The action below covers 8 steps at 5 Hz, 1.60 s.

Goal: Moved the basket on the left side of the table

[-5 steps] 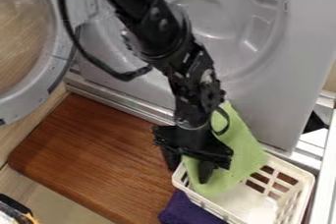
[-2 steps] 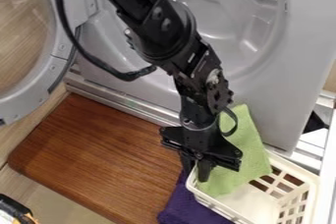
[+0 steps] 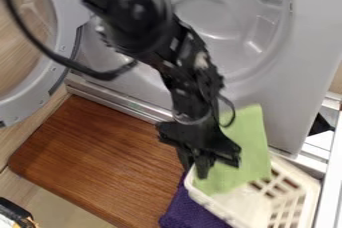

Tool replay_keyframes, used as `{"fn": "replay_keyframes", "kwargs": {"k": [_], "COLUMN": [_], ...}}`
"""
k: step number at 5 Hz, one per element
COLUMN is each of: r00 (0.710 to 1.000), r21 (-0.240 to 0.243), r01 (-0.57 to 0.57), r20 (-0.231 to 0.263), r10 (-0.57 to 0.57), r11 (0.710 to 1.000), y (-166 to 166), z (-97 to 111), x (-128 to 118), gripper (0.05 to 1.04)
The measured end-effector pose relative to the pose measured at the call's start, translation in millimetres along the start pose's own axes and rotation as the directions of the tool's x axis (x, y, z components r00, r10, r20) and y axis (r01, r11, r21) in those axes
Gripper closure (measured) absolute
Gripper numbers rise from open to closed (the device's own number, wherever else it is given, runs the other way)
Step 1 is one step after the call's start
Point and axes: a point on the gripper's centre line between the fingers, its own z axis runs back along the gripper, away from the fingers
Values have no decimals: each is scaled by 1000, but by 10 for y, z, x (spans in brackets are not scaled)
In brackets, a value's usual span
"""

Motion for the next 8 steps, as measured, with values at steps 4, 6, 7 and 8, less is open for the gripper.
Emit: {"fn": "replay_keyframes", "kwargs": {"k": [4,6,7,8], "r00": [986,973,967,963], "r21": [-105,-74,-56,-34], "r01": [-61,-170,-214,-239], "r20": [149,148,130,122], "r10": [76,180,219,241], "r11": [993,983,975,971], "y": [607,1134,1336,1484], "z": [606,616,578,518], "x": [-329,-362,-339,-280], "gripper": [953,953,953,953]}}
